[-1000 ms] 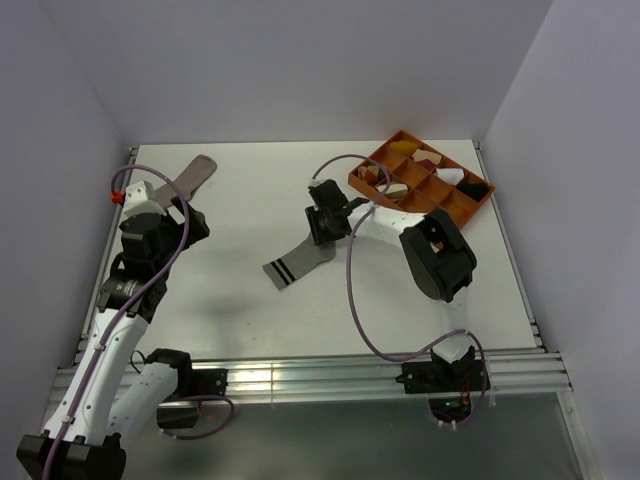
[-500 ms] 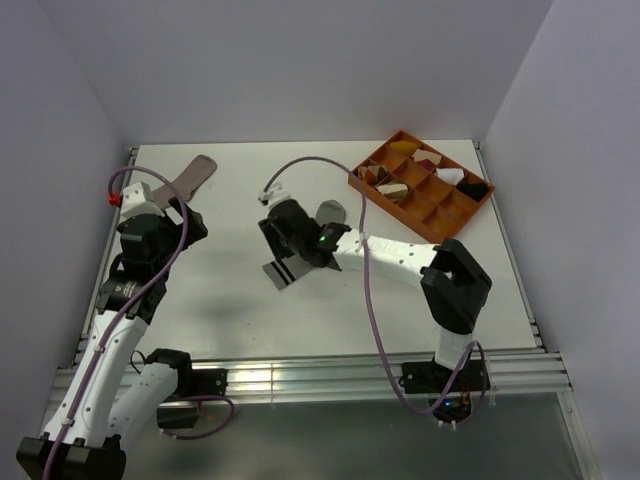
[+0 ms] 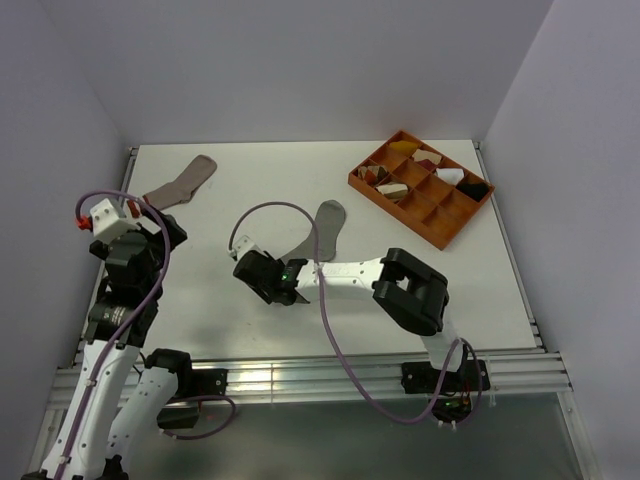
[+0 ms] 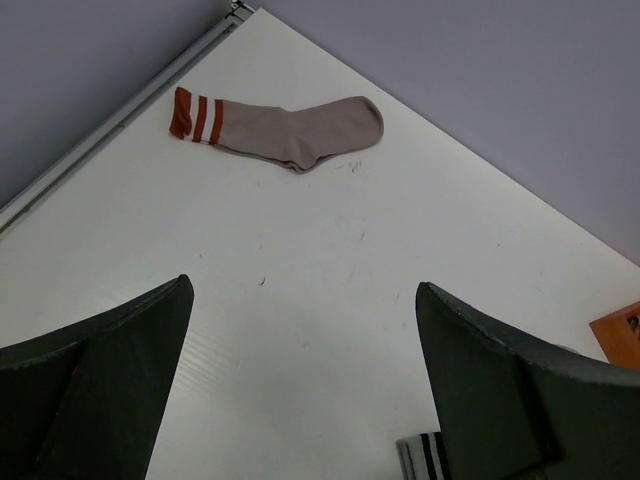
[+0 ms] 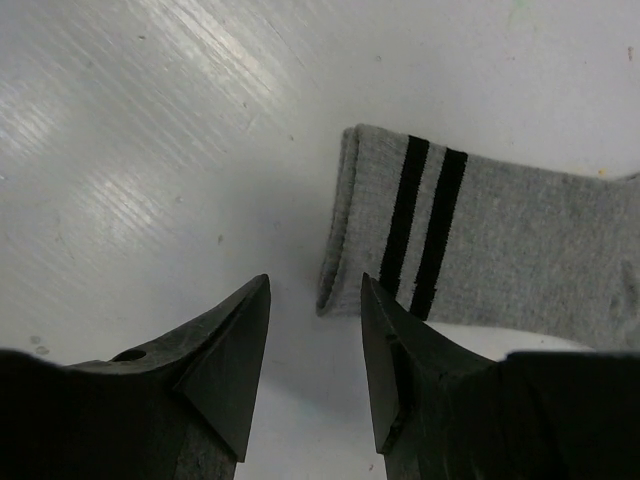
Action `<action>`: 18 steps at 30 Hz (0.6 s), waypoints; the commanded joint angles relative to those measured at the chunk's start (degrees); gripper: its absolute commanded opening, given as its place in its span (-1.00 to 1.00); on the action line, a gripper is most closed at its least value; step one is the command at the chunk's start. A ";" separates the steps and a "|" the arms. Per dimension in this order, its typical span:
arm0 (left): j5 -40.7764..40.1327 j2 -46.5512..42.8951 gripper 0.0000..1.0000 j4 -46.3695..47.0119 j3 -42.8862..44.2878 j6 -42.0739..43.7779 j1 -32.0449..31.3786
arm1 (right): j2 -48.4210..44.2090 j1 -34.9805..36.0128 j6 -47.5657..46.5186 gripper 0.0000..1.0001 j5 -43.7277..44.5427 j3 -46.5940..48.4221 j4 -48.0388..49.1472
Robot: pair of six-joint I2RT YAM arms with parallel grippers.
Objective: Roll the socks
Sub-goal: Move the sock to the center of the board.
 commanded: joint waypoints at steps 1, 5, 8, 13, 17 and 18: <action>0.29 0.34 0.99 1.69 -0.72 -0.33 0.16 | 0.59 0.30 -0.40 -0.03 3.88 2.93 -1.37; 1.61 0.61 0.99 2.21 -0.99 0.11 0.16 | 1.56 0.56 -0.67 -0.05 4.50 3.03 -1.29; 2.14 0.96 0.99 2.30 -0.90 0.37 0.16 | 2.00 0.65 -0.84 -0.07 4.41 2.76 -1.02; 2.67 1.49 0.99 2.30 -0.81 0.37 0.16 | 3.23 0.74 -1.11 -0.11 4.06 3.64 -1.82; 3.02 1.75 0.99 2.30 -0.81 0.37 0.16 | 4.64 0.74 -1.11 -0.14 4.06 4.16 -2.16; 2.93 1.75 0.99 2.30 -0.81 0.46 0.16 | 4.99 0.74 -1.02 -0.14 4.06 4.34 -2.25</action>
